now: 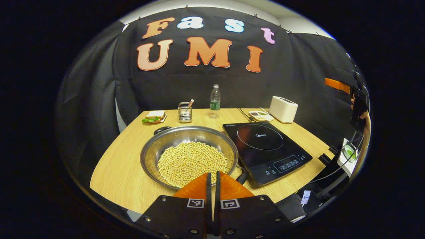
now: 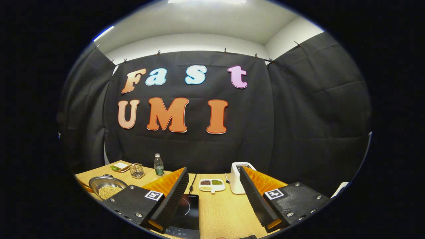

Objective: First push the handle of the pot to place it horizontally, then grasp the pot with both hands and set it on the induction cooktop.

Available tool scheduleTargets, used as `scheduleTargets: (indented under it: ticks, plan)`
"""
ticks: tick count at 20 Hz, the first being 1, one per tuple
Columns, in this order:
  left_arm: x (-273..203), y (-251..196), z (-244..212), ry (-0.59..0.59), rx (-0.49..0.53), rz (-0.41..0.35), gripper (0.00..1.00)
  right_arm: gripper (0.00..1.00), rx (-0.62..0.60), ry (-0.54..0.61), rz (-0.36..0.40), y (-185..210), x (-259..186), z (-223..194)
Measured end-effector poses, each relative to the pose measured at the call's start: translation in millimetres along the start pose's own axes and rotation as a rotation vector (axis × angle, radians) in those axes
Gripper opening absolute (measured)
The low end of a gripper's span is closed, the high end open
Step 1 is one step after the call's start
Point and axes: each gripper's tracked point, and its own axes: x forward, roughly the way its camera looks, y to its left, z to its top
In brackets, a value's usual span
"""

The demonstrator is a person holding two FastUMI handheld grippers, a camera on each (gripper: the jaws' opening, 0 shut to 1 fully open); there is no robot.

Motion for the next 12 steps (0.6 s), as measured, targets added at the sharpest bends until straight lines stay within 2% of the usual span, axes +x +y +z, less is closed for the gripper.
scheduleTargets:
  ticks: [12]
  plan:
    - [12, -16, -50, 0.124, 0.015, -0.036, 0.03, 0.95, 0.001, 0.006, 0.001, -3, -3, -6]
